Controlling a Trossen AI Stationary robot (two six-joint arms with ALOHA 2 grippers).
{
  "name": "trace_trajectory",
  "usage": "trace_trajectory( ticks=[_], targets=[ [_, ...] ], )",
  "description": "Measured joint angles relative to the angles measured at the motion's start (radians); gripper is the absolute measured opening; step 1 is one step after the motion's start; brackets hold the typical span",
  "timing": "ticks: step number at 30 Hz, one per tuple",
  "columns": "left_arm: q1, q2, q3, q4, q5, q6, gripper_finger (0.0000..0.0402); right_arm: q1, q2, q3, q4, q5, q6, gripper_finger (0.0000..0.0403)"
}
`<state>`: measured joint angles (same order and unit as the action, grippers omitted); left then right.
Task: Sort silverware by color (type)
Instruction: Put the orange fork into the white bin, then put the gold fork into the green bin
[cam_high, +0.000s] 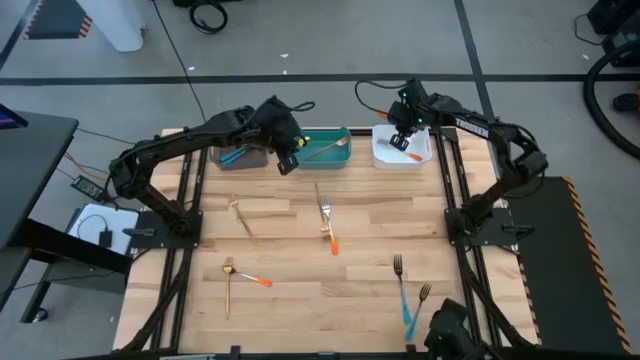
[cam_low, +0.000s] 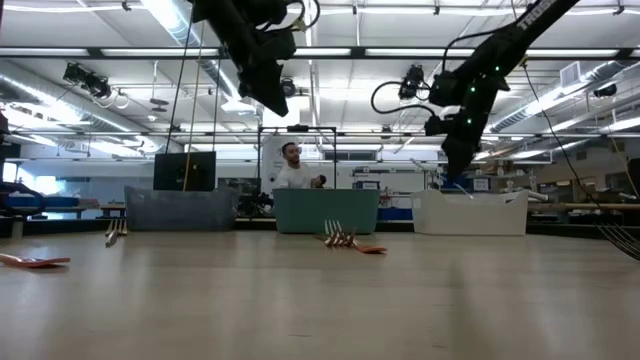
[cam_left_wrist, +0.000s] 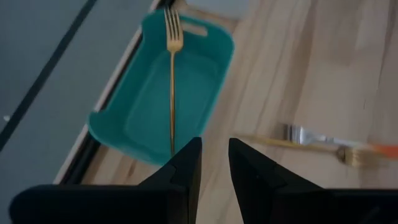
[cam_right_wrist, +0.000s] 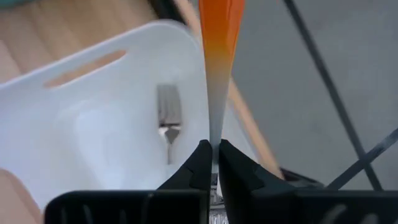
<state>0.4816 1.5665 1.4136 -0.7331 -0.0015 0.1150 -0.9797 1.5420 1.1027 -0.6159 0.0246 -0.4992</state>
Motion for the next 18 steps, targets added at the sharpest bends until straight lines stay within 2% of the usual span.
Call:
trace_trajectory(
  ticks=[5, 10, 18],
  targets=[
    [0.003, 0.000, 0.000, -0.103, -0.050, -0.008, 0.0089, 0.020, 0.026, 0.000, -0.057, 0.008, -0.002, 0.0055],
    [0.017, 0.000, 0.000, -0.138, -0.065, -0.139, 0.0089, 0.048, 0.022, 0.000, -0.076, 0.033, -0.002, 0.0078],
    [0.010, 0.018, 0.001, -0.237, -0.066, -0.271, 0.0095, 0.084, 0.020, 0.025, -0.066, 0.239, 0.001, 0.0097]
  ],
)
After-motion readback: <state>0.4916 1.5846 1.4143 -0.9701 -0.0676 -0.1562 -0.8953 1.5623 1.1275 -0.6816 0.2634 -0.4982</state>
